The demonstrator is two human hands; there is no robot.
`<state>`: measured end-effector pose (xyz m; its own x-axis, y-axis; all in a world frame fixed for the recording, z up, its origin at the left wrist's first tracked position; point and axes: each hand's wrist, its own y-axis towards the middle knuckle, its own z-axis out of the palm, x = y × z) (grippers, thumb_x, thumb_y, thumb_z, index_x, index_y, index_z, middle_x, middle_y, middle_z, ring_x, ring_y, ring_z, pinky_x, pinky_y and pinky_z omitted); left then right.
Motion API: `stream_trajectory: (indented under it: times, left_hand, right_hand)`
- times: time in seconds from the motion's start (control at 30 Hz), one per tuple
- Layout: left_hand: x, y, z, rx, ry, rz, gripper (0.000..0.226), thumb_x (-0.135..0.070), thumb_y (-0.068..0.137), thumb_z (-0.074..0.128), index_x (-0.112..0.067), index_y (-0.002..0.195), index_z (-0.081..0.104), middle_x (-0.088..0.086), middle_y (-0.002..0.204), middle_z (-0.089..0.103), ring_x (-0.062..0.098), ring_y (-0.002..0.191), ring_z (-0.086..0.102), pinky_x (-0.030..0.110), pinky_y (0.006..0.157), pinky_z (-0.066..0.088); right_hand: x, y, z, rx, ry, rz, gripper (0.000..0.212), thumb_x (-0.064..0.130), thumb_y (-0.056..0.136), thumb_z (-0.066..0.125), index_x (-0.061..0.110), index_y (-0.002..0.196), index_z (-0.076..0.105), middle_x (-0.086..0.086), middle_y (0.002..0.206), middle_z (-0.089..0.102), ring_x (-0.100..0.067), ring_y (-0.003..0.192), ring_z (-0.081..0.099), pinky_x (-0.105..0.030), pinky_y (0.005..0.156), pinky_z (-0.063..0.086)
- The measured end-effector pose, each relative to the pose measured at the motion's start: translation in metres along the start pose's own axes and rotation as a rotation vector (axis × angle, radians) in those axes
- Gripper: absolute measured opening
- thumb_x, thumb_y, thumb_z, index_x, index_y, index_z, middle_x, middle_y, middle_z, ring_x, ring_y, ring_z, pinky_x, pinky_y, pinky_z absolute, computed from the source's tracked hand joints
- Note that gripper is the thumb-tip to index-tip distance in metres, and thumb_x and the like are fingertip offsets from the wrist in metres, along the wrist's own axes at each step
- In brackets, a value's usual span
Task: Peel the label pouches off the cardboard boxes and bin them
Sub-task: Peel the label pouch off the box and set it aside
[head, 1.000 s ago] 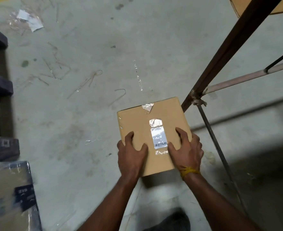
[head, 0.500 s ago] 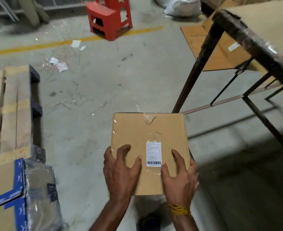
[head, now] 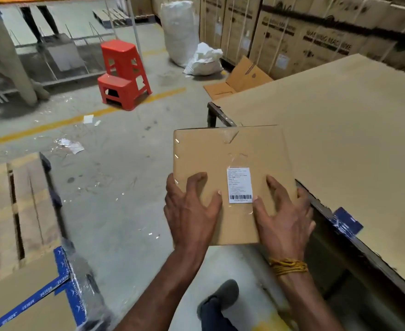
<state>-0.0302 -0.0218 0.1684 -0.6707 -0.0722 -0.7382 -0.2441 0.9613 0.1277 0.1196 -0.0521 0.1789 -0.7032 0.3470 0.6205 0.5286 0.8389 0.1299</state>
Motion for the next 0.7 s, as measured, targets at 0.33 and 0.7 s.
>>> stream_trajectory:
  times: [0.33,0.7]
  left_hand:
    - [-0.173,-0.001,0.035,0.290,0.002,0.381,0.060,-0.058,0.091,0.056,-0.043,0.146,0.038,0.001,0.166,-0.004,0.035,0.141,0.029,0.045,0.115,0.028]
    - [-0.302,0.016,0.154,0.670,0.175,0.632,0.053,-0.056,0.094,0.052,-0.040,0.144,0.043,0.004,0.166,0.005,0.040,0.136,0.035,0.044,0.111,0.030]
  right_hand:
    - [-0.038,0.067,-0.170,-0.201,-0.146,0.153,0.057,0.058,0.089,0.058,0.046,0.143,0.045,-0.016,0.150,0.031,-0.039,0.135,0.034,-0.051,0.111,0.026]
    - [-0.143,0.153,-0.228,-0.220,-0.226,0.510,0.060,0.064,0.090,0.051,0.044,0.146,0.042,-0.020,0.147,0.037,-0.040,0.131,0.040,-0.048,0.108,0.031]
